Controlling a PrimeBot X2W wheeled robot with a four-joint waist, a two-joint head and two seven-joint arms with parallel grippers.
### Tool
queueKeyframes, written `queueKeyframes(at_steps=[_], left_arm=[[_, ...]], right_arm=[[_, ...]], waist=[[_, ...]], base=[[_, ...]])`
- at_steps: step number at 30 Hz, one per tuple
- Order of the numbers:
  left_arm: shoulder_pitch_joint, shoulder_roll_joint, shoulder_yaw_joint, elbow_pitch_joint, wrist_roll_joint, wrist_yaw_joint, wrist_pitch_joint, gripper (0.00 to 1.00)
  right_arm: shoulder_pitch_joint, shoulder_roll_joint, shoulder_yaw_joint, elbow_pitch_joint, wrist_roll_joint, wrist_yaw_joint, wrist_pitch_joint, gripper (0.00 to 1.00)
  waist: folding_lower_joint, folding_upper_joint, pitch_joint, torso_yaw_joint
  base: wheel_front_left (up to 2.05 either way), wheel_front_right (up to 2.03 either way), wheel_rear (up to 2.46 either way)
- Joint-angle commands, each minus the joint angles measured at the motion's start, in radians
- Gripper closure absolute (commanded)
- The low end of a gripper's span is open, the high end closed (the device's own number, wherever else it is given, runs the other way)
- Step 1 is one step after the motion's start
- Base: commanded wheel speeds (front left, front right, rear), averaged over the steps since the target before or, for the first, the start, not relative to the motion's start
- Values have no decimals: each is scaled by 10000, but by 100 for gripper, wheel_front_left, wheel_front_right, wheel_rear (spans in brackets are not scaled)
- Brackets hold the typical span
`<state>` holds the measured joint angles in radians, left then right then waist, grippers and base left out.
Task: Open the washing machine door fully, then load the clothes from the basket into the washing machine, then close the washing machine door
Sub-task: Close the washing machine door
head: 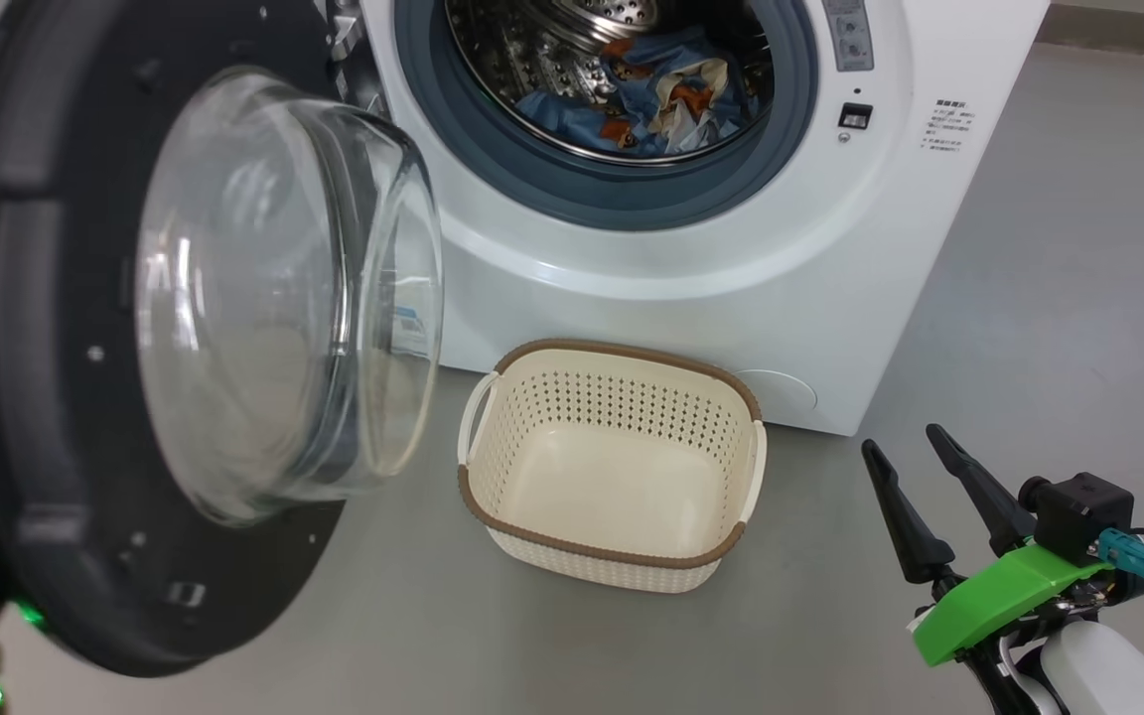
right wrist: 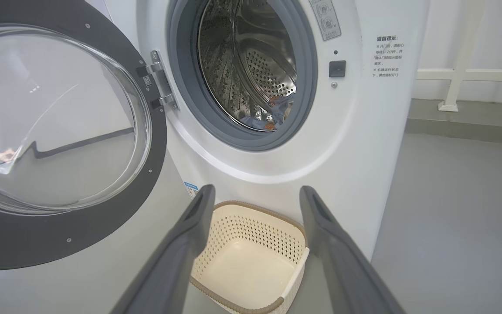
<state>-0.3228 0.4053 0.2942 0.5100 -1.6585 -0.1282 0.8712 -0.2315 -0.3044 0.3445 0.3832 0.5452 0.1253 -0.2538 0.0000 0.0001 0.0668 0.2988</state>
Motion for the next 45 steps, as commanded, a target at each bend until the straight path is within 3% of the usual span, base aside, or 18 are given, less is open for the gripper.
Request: queueKeyframes(at_steps=[1, 5, 13, 23, 35, 45], left_arm=[[-44, 192, 119, -404, 8, -25, 232, 100], [184, -76, -248, -1143, -49, 150, 690, 100], [802, -665, -815, -3233, -170, 982, 1163, 100], [948, -1428, -1203, -4558, -121, 1374, 903, 100], [163, -1861, -1193, -4035, 413, 1136, -80, 100], [-660, -2181, -1315, -3167, 813, 717, -724, 100]], right_arm=[[76, -58, 46, -232, -23, 54, -80, 0], [147, 121, 7, -281, -20, 54, -80, 0], [279, 392, -117, -331, -34, 54, -80, 0], [188, 543, -320, -390, -85, 54, -80, 0], [-1, 735, -353, -389, -129, 54, -80, 0], [-140, 868, -373, -387, -183, 54, -80, 0]], waist=[[0, -1, -46, -36], [0, -1, -144, -212], [0, -1, -240, -1019], [0, -1, -101, -2308], [0, -1, 99, -3834], [0, -1, 220, -4452]], base=[[0, 0, 0], [0, 0, 0], [0, 0, 0], [0, 0, 0], [0, 0, 0], [0, 0, 0]])
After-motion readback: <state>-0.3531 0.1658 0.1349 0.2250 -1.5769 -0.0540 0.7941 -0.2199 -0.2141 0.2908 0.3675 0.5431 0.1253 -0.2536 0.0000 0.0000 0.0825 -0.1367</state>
